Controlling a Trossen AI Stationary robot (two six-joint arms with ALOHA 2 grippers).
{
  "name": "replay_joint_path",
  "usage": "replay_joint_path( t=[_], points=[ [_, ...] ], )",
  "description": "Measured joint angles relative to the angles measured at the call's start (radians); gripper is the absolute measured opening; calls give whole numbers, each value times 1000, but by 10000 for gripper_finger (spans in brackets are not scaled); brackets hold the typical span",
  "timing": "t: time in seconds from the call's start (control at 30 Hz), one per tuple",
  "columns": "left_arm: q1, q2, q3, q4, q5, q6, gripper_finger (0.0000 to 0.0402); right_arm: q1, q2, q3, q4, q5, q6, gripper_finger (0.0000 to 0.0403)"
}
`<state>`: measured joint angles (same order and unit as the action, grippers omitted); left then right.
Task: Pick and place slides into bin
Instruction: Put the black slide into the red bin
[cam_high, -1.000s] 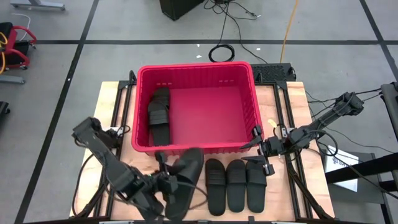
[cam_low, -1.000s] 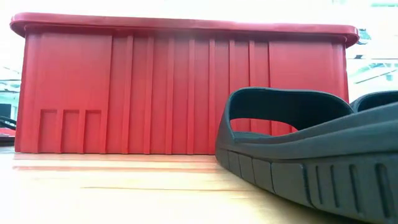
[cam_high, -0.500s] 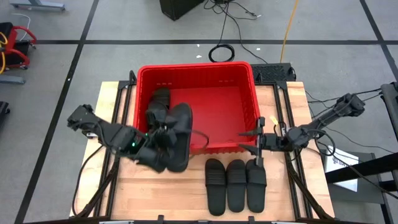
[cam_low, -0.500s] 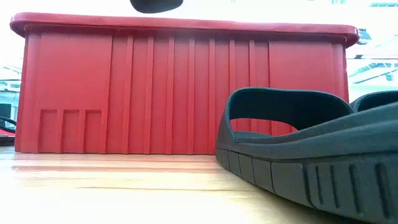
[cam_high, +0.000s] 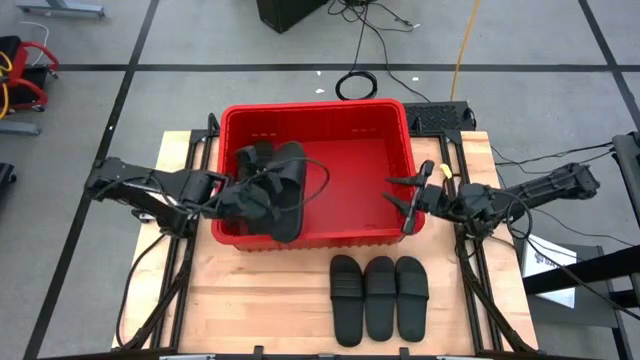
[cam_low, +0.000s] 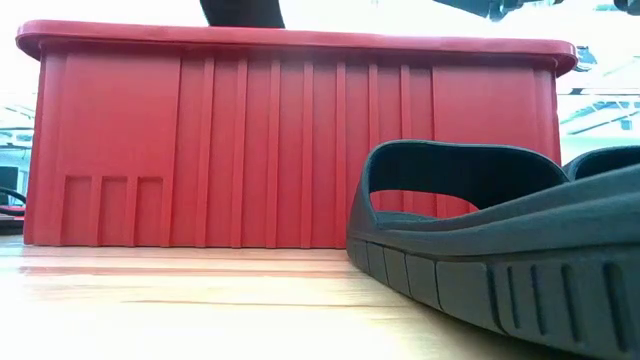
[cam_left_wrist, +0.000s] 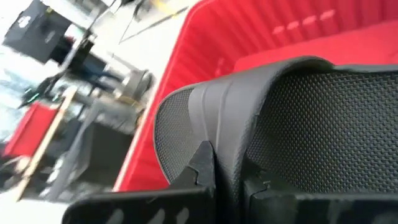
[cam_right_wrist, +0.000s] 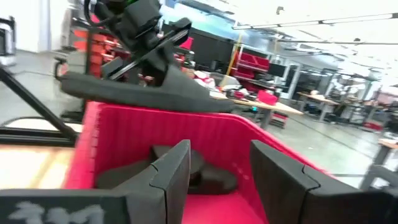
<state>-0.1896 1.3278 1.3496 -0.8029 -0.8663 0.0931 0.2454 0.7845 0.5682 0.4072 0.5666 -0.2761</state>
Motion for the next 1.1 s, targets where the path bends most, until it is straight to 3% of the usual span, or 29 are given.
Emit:
replay_joint_path(
  t=[0.17,0.3,0.43,0.63,0.83,1.1],
  points=[
    [119,-84,-182,251,117,142,14,-92,-19,0,-1,-104,-21,155],
    [217,-96,-263,312,143,179,11,-174,-24,0,6,-128,-24,155],
    [321,-88,-313,357,228,213,3,-262,-25,0,7,-174,-32,155],
    [455,-84,-404,496,386,298,18,-389,-21,14,-2,-337,5,155],
    [551,-83,-471,585,498,345,14,-490,-21,14,-22,-412,35,155],
    [606,34,-476,663,548,362,8,-579,-7,14,-45,-502,83,155]
  ],
)
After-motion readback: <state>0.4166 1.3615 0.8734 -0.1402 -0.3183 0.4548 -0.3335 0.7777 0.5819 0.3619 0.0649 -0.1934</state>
